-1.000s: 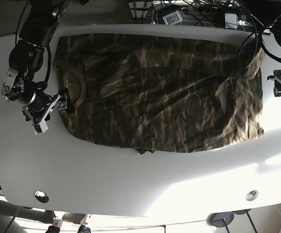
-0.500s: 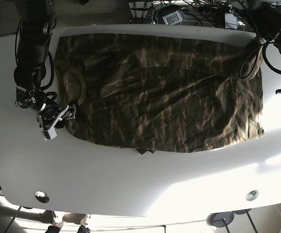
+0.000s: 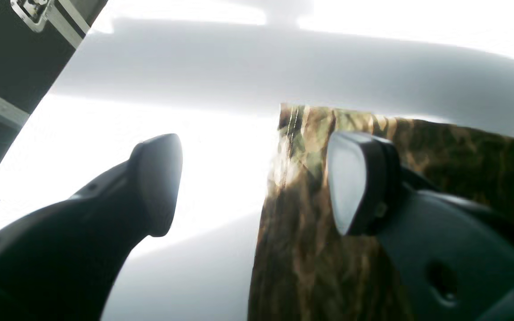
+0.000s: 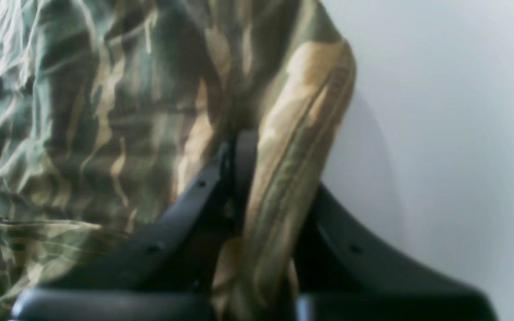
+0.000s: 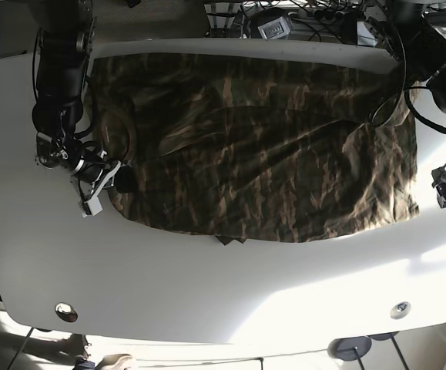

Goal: Fold the T-shirt properly
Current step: 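Grasp the shirt's hem corners with both grippers, then lift the held hem with both grippers and pull it outward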

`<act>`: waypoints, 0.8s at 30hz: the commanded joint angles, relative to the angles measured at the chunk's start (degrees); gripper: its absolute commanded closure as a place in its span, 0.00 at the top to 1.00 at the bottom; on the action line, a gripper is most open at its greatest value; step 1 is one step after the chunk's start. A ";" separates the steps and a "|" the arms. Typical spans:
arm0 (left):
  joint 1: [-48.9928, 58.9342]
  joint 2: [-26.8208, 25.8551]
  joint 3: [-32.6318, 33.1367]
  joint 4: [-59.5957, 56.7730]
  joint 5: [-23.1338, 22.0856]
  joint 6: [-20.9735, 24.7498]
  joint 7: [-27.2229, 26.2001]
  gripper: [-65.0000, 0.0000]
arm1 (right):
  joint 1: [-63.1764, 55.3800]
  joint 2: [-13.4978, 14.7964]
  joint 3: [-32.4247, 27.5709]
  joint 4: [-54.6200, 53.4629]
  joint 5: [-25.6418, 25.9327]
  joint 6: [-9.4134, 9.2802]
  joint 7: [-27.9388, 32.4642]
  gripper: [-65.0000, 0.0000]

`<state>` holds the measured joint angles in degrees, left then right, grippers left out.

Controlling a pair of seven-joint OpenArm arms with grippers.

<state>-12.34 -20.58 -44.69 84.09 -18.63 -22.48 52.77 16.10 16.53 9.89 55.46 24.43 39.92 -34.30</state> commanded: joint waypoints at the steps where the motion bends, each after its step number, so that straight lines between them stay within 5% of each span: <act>1: -2.39 -2.67 -0.02 -5.11 -0.75 0.02 -1.56 0.74 | 1.00 1.00 0.18 0.85 0.15 0.08 -0.11 0.03; 6: -6.08 -4.78 1.04 -20.49 -0.66 -1.92 -1.83 0.74 | 1.00 1.09 0.18 0.93 0.15 0.08 -0.11 0.03; 13: -7.93 -6.45 11.85 -36.05 -1.10 -3.41 -10.53 0.74 | 1.00 1.18 0.26 1.02 0.32 0.08 0.24 0.03; 16: -9.86 -6.45 14.93 -39.13 -1.02 -8.68 -10.44 0.74 | 1.00 1.18 0.26 1.02 0.41 0.08 0.68 0.03; 24: -9.86 -3.55 20.82 -42.91 -1.10 -12.82 -9.83 0.71 | 1.00 1.00 0.35 1.02 0.50 0.08 0.77 0.03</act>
<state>-22.24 -24.32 -24.23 41.69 -20.75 -35.05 39.16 16.05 16.80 10.07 55.55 24.45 39.92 -34.06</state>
